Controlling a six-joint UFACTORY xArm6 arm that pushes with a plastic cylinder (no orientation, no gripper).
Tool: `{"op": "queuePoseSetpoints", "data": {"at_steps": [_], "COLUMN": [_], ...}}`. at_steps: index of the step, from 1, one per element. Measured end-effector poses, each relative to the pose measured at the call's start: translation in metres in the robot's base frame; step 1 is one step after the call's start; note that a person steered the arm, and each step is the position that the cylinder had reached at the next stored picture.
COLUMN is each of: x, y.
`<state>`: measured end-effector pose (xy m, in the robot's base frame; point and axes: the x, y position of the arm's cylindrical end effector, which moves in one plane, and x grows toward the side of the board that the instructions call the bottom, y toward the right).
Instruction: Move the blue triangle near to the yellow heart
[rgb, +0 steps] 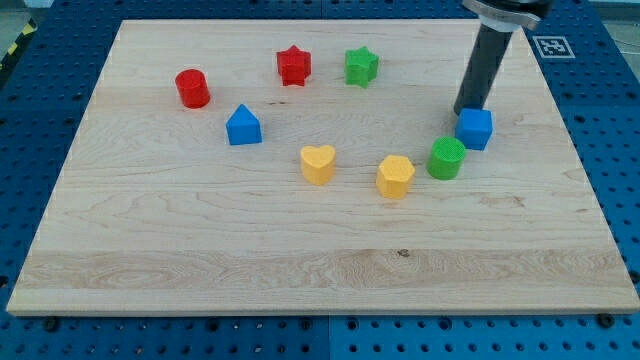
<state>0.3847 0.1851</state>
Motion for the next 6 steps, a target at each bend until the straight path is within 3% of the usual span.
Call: {"op": "queuePoseSetpoints", "data": {"at_steps": [2,6], "x": [-0.006,-0.009], "y": [-0.005,-0.246]}}
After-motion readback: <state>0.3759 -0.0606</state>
